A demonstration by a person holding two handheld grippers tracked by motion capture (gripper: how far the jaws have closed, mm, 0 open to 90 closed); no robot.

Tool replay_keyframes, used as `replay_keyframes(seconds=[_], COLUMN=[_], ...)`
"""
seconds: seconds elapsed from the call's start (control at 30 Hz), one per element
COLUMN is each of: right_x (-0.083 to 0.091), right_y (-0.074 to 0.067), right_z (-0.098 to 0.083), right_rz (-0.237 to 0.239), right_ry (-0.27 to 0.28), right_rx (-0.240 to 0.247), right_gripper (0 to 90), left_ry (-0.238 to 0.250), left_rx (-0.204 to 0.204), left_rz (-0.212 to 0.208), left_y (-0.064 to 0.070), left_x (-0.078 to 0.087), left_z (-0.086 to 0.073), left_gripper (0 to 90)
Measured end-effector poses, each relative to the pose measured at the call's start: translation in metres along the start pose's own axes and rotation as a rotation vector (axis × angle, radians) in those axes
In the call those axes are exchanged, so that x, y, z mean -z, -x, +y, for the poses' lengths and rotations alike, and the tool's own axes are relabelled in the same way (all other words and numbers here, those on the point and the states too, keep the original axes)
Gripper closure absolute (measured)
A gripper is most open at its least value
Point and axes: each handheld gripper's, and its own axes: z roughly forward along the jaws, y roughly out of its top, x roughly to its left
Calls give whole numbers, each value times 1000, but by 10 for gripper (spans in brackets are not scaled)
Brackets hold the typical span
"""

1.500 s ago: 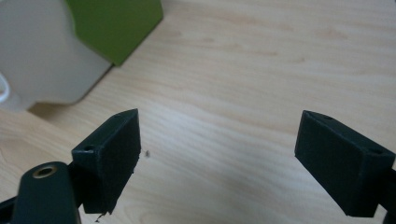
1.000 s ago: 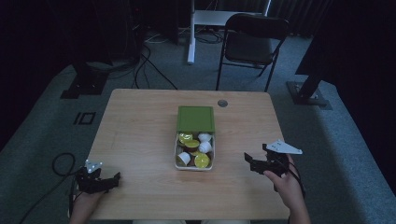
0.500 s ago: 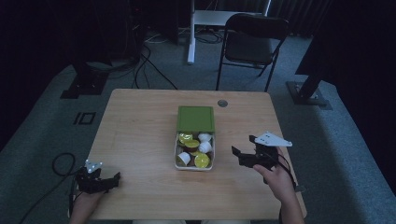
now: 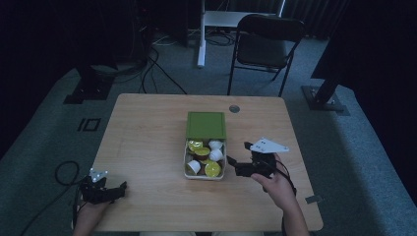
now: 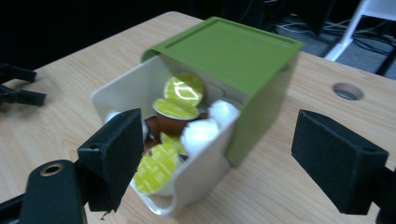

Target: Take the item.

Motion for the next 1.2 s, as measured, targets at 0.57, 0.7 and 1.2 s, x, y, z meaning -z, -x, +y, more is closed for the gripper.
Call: replay_keyframes(seconds=[0.57,0.7,1.2], right_x=[-35,-43,-72], right_y=[-34,-40,-60], right_z=[6,5,-6], right_rz=[89,106,145], right_ry=[-27,-32,-62], right_rx=[41,36,39], right_gripper=[164,173,206], left_ry=[-2,-1,-1], left_rx=[-3,-3,-1], left_rz=[0,0,0], left_y=[0,0,0], left_x=[0,0,0], left_z=[0,0,0], left_gripper=[5,5,5])
